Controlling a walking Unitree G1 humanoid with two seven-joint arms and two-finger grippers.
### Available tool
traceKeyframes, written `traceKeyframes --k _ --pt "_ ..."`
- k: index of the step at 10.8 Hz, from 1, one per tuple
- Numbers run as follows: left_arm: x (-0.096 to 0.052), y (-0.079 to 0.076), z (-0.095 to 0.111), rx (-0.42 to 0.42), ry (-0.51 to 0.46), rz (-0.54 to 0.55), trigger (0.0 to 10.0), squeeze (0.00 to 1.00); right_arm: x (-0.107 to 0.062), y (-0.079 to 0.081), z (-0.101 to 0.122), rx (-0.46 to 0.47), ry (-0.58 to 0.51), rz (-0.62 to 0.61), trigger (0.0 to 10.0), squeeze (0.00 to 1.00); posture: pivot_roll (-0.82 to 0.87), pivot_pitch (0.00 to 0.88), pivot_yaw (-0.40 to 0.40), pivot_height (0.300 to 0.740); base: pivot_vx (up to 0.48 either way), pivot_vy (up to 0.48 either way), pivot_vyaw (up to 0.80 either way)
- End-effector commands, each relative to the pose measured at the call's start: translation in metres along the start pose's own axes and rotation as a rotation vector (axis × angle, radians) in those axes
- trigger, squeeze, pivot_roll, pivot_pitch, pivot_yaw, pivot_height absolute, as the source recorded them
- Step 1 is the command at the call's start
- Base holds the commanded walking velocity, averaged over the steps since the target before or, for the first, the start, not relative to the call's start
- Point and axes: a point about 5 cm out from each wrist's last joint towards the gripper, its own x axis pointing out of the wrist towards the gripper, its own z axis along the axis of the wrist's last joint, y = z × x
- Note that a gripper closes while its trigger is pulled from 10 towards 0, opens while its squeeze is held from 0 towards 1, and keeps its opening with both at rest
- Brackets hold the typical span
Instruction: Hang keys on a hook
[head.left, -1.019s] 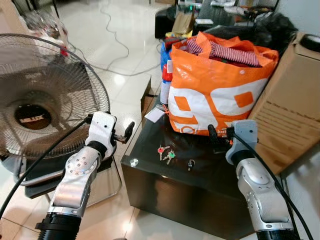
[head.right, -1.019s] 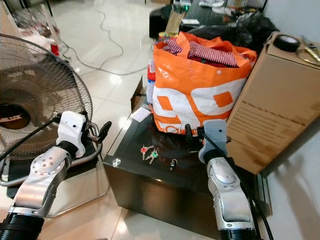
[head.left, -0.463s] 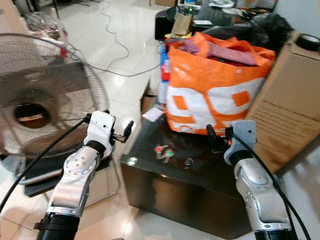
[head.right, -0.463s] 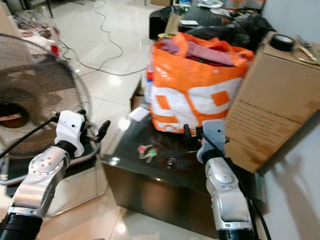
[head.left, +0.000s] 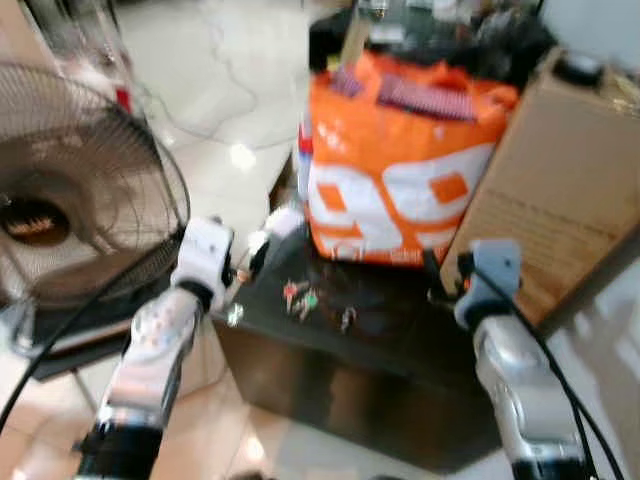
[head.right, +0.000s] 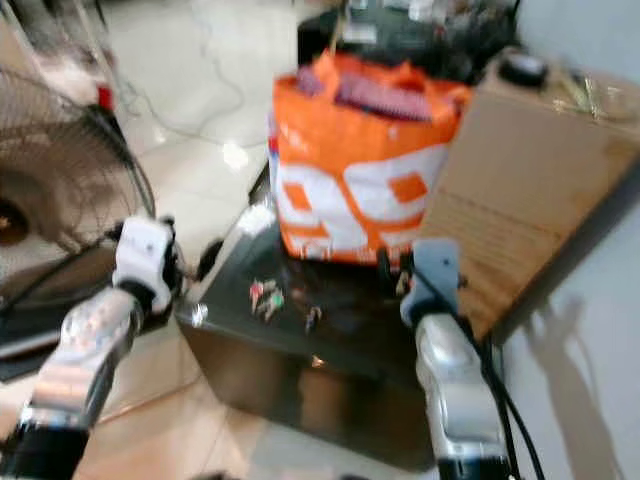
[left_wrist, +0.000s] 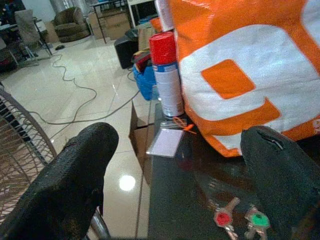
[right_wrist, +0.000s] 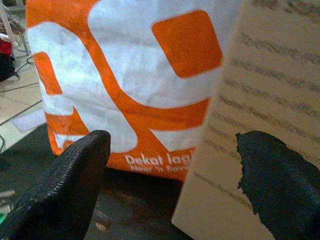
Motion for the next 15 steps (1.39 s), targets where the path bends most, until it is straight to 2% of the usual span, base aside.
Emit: traceKeyframes --k 1,4,7,15 --pt "-0.0004 0.0016 -0.0011 0.001 0.006 0.004 10.0 0.05 0.0005 0.0014 0.0036 0.012 -0.012 0.004 10.0 0.0 -0.03 0.0 -0.021 0.74 0.0 0.0 0.0" --pt "-0.0007 0.0018 -0.0013 -0.006 0.005 0.004 10.0 0.07 0.0014 0.0037 0.0031 0.007 -0.011 0.019 10.0 0.0 -0.02 0.0 -0.03 0.74 0.0 0.0 0.0" --pt "-0.0023 0.0016 -0.0023 -0.019 0.003 -0.005 10.0 0.09 0.0006 0.0039 -0.0003 -0.032 0.006 0.027 10.0 0.0 -0.02 0.0 -0.035 0.74 0.276 0.0 0.0" --pt "-0.0018 0.0015 -0.0026 -0.021 0.008 -0.011 10.0 0.08 0.0006 0.0038 -0.0022 -0.055 0.013 0.022 10.0 0.0 -0.02 0.0 -0.029 0.74 0.311 0.0 0.0"
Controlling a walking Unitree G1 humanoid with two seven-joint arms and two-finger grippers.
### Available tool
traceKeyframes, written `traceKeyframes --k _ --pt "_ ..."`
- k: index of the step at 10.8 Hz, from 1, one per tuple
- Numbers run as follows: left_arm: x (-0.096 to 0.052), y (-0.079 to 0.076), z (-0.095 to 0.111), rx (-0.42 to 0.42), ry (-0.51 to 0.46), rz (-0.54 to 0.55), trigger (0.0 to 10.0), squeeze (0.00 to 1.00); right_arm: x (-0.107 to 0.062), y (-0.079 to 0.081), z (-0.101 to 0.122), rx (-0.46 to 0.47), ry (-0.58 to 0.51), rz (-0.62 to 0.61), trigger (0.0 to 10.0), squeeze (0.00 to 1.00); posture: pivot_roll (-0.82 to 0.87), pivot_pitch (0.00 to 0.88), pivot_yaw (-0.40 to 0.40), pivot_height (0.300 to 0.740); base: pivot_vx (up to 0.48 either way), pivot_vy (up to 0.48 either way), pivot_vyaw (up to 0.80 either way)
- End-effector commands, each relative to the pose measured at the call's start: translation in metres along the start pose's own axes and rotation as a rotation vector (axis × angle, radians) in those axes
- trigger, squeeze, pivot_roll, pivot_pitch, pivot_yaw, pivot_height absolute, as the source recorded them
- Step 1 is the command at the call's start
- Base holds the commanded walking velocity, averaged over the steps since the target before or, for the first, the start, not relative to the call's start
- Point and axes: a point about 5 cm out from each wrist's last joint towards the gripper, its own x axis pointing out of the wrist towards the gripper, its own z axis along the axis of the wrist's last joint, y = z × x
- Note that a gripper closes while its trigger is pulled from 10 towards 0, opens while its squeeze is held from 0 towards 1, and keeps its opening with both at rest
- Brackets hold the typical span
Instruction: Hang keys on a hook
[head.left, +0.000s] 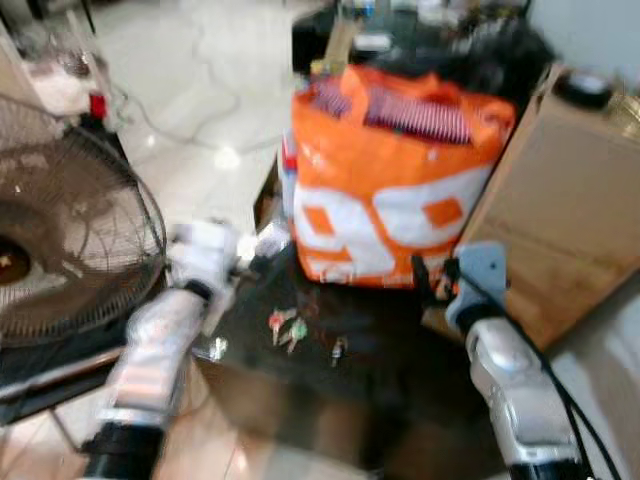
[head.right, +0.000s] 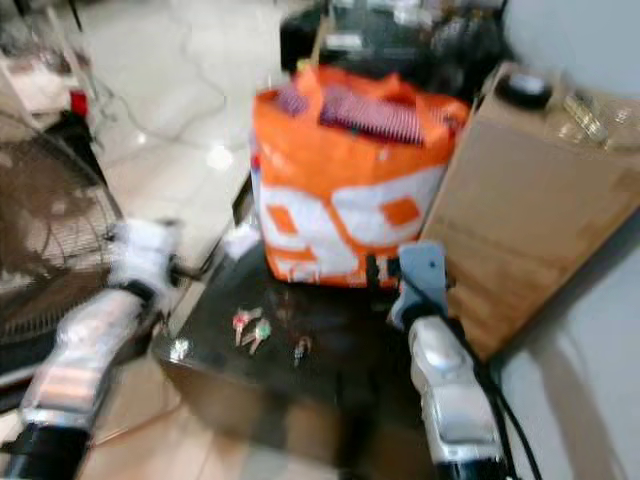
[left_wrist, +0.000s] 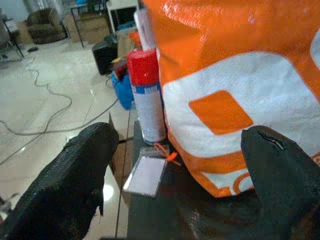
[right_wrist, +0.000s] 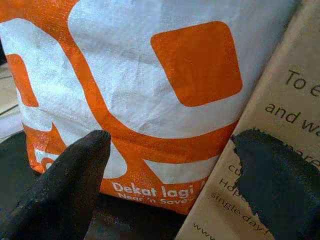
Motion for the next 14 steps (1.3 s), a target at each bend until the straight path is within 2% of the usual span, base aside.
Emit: traceKeyframes --k 1,4,5,7,8,9,10,11,14 --pt "-0.004 0.01 -0.002 0.011 0.013 0.031 10.0 0.07 0.001 -0.008 0.004 -0.013 -0.007 -0.036 10.0 0.0 -0.02 0.0 -0.029 0.74 0.262 0.0 0.0" --pt "-0.003 0.007 -0.008 0.019 0.051 -0.022 10.0 0.06 0.004 -0.011 -0.007 -0.102 0.082 0.013 10.0 0.0 -0.03 0.0 -0.024 0.74 0.0 0.0 0.0" --pt "-0.004 0.002 -0.011 0.033 0.077 -0.102 10.0 0.07 0.005 -0.006 -0.013 -0.115 0.145 0.103 10.0 0.0 -0.03 0.0 -0.022 0.74 0.0 0.0 0.0" --pt "-0.011 -0.007 -0.021 0.065 0.137 -0.256 10.0 0.08 0.004 0.015 -0.029 -0.169 0.291 0.361 10.0 0.0 -0.06 0.0 -0.018 0.74 0.0 0.0 0.0" --pt "-0.017 -0.011 -0.028 0.07 0.188 -0.327 10.0 0.08 0.007 0.027 -0.035 -0.217 0.316 0.458 10.0 0.0 -0.07 0.0 -0.014 0.74 0.0 0.0 0.0" --pt "-0.025 -0.015 -0.036 0.066 0.239 -0.374 10.0 0.08 0.011 0.035 -0.038 -0.233 0.323 0.5 10.0 0.0 -0.08 0.0 -0.011 0.74 0.0 0.0 0.0" --pt "-0.044 -0.018 -0.05 0.064 0.33 -0.421 10.0 0.07 0.019 0.049 -0.047 -0.24 0.343 0.524 10.0 0.0 -0.08 0.0 -0.018 0.74 0.0 0.0 0.0" --pt "-0.051 -0.017 -0.052 0.072 0.356 -0.423 10.0 0.07 0.023 0.054 -0.053 -0.258 0.346 0.498 10.0 0.0 -0.07 0.0 -0.025 0.74 0.0 0.0 0.0" --pt "-0.075 -0.016 -0.051 0.087 0.4 -0.439 10.0 0.09 0.026 0.077 -0.077 -0.159 0.404 0.461 10.0 0.0 -0.04 0.0 -0.03 0.74 0.0 0.0 0.0"
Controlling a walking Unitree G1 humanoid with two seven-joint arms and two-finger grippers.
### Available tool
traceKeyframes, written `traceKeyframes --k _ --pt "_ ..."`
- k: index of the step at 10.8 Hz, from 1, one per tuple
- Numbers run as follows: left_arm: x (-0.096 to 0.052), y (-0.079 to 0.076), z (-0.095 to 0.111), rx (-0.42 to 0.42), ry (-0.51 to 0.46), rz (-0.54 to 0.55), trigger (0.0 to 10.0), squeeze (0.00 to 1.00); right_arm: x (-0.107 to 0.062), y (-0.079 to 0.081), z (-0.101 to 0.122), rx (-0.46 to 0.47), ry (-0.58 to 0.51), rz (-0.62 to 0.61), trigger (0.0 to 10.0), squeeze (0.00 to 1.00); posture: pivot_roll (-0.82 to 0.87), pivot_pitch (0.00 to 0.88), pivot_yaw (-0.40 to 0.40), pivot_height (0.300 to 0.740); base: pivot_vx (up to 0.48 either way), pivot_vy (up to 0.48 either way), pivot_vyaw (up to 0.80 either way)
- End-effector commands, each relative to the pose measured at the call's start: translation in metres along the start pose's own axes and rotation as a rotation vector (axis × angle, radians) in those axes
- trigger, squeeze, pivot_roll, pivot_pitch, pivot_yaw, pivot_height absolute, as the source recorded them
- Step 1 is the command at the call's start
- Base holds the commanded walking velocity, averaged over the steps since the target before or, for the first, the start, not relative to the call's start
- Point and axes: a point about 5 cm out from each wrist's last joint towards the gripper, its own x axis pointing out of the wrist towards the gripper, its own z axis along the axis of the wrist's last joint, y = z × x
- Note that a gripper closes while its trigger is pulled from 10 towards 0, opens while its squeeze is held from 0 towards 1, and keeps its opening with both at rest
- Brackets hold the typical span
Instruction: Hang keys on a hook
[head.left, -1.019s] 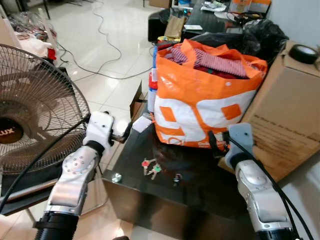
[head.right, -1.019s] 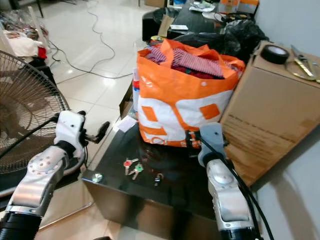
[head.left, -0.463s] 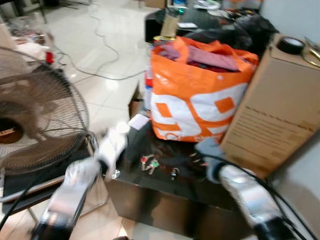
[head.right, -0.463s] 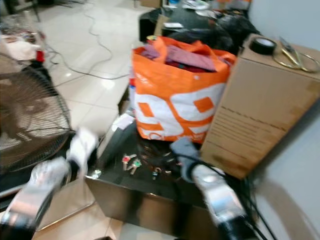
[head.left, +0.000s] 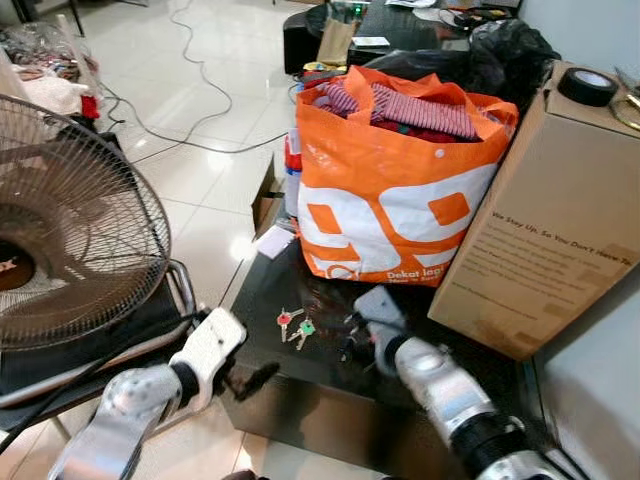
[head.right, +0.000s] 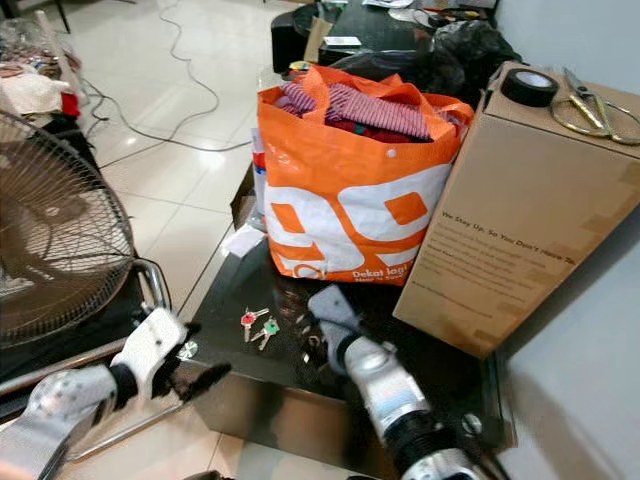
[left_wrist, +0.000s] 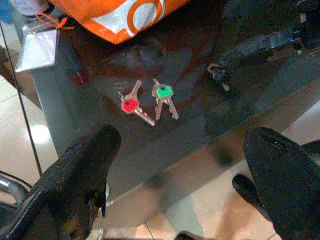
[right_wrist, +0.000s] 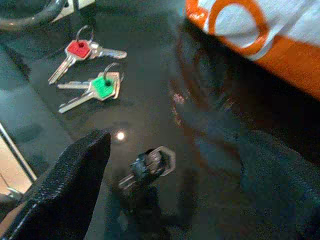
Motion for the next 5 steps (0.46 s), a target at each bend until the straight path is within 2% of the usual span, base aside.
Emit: traceKeyframes --k 1,2,4,5 --pt "-0.004 0.001 0.004 0.004 -0.012 0.002 10.0 0.09 0.002 0.002 -0.007 0.018 0.022 -0.009 10.0 0.0 -0.05 0.0 -0.026 0.74 0.0 0.0 0.0" --pt "-0.005 -0.001 0.0 -0.002 -0.003 -0.019 10.0 0.09 0.004 0.009 -0.016 0.037 0.063 0.012 10.0 0.0 -0.05 0.0 -0.023 0.74 0.0 0.0 0.0" --pt "-0.007 -0.003 -0.006 -0.002 0.026 -0.034 10.0 0.09 0.006 0.014 -0.02 0.1 0.067 0.012 10.0 0.0 -0.04 0.0 -0.027 0.74 0.0 0.0 0.0" --pt "-0.009 -0.005 -0.008 -0.006 0.035 -0.038 10.0 0.09 0.007 0.014 -0.021 0.149 0.061 -0.005 1.9 0.0 -0.04 0.0 -0.03 0.74 0.0 0.0 0.0"
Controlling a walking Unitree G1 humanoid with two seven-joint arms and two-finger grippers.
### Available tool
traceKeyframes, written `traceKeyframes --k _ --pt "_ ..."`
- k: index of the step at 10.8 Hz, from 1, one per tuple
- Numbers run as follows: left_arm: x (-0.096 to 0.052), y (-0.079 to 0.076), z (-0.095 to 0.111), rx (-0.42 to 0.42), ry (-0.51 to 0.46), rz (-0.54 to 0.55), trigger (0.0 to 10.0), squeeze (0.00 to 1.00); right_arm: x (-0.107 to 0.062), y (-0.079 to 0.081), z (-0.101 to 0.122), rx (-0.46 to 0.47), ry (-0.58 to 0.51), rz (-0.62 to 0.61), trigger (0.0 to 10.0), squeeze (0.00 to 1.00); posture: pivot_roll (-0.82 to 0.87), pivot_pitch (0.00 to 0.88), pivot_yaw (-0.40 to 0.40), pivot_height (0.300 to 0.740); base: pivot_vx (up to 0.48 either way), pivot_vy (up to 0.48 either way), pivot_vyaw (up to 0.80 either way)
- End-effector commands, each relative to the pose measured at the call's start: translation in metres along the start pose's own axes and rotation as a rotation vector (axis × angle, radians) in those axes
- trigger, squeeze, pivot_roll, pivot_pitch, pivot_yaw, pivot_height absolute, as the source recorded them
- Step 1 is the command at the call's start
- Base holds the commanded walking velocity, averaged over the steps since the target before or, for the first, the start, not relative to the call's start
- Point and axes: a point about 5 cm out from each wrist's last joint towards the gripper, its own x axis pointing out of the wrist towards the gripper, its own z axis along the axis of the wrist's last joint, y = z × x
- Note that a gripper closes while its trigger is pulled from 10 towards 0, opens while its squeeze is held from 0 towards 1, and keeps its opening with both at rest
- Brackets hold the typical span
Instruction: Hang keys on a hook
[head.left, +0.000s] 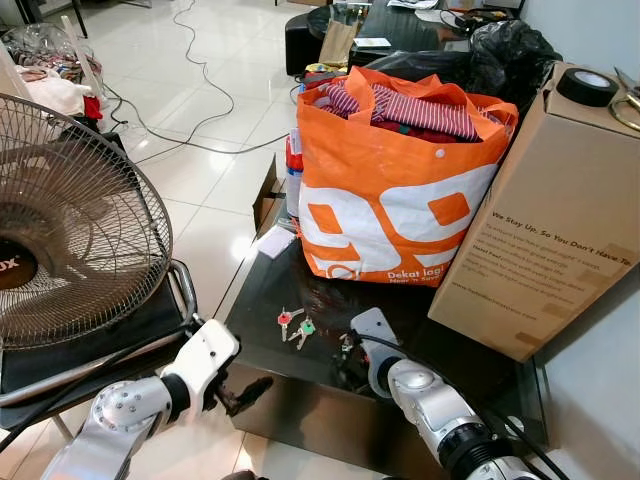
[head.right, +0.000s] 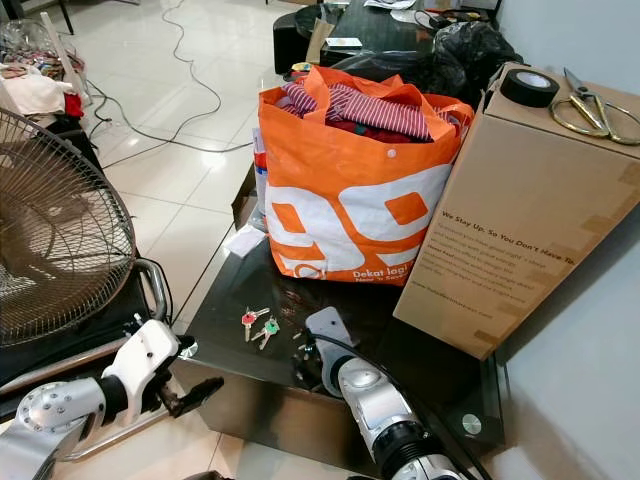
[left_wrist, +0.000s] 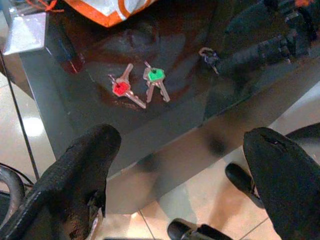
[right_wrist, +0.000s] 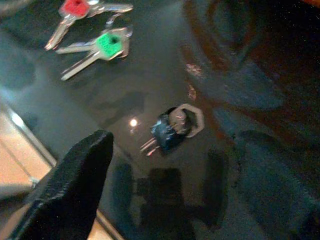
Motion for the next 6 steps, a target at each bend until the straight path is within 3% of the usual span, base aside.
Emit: traceKeyframes --k 1,6 --pt "-0.002 -0.003 0.002 0.007 -0.001 -0.014 10.0 0.09 0.001 -0.001 0.001 0.038 -0.01 -0.02 0.3 0.0 -0.04 0.0 -0.032 0.74 0.0 0.0 0.0" --pt "-0.017 -0.009 0.006 0.005 0.016 -0.009 10.0 0.09 0.006 0.008 -0.003 0.147 -0.03 -0.079 0.0 0.0 0.0 0.03 -0.04 0.74 0.0 0.0 0.0"
